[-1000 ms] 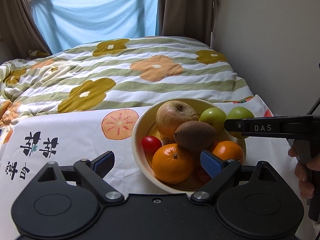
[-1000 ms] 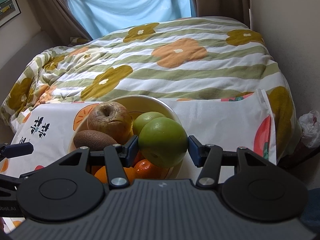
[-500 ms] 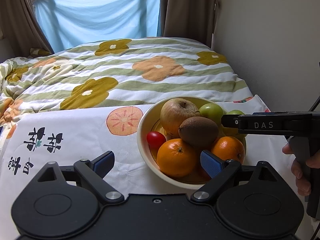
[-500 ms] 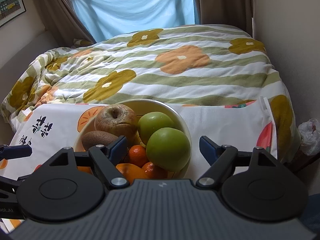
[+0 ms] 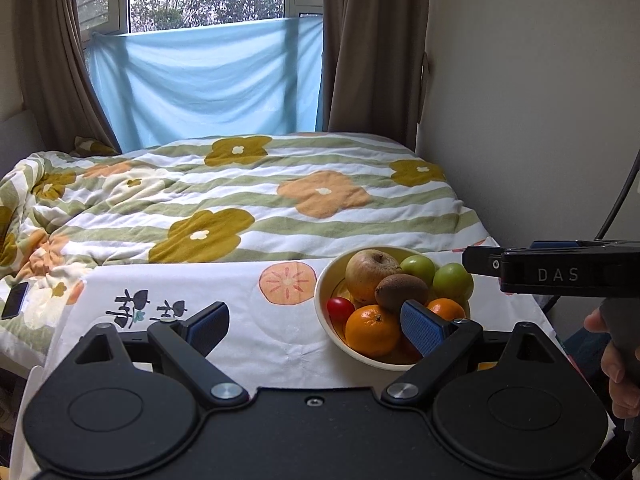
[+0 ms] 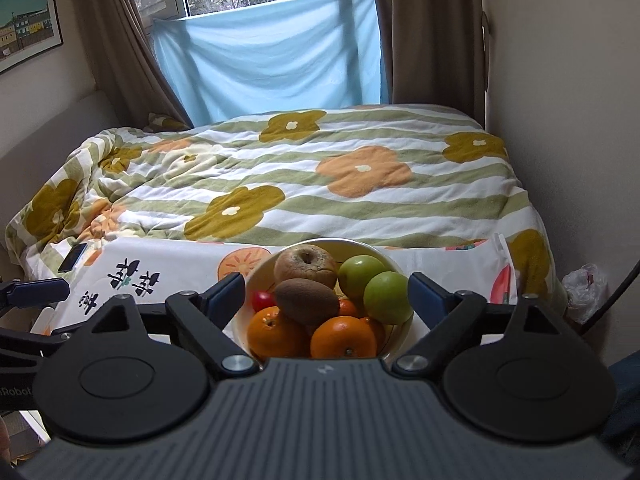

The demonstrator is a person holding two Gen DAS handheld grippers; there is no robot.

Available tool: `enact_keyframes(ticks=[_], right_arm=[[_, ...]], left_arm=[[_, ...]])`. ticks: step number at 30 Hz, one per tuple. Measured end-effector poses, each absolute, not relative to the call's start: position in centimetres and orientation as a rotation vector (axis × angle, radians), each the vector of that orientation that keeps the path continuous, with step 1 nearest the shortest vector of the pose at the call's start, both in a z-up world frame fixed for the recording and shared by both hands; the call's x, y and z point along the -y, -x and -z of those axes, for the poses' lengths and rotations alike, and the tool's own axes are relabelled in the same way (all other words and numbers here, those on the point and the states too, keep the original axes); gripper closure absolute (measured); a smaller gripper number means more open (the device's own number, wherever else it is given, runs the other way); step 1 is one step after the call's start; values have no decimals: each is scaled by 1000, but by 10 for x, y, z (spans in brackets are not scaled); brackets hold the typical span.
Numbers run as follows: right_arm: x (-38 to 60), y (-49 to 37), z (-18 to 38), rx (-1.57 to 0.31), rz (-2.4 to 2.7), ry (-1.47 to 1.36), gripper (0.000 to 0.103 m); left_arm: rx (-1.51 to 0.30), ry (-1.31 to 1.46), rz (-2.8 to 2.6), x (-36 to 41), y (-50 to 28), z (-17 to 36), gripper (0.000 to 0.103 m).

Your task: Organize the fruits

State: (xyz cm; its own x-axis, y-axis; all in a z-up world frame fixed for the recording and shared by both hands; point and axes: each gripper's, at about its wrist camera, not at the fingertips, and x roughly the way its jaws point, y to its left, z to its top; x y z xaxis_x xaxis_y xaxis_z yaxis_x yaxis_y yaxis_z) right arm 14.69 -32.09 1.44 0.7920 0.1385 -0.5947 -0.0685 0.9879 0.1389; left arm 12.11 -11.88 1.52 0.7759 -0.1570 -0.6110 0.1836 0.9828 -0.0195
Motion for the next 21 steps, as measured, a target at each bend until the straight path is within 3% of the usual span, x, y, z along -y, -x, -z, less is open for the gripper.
enact_keyframes(ticks=[7,10,21], right_arm=[[280,-86,-51,-649,-44,-39,0],[267,-64,-56,-650,-24,-26,0],[231,-11,-54,-649,69,18,0]], left_arm=[[-585,-59,154,78,-81,-50,8],[-574,-71,134,62,-65,-58,0],[-619,-81,95,23,-28,-49,0]])
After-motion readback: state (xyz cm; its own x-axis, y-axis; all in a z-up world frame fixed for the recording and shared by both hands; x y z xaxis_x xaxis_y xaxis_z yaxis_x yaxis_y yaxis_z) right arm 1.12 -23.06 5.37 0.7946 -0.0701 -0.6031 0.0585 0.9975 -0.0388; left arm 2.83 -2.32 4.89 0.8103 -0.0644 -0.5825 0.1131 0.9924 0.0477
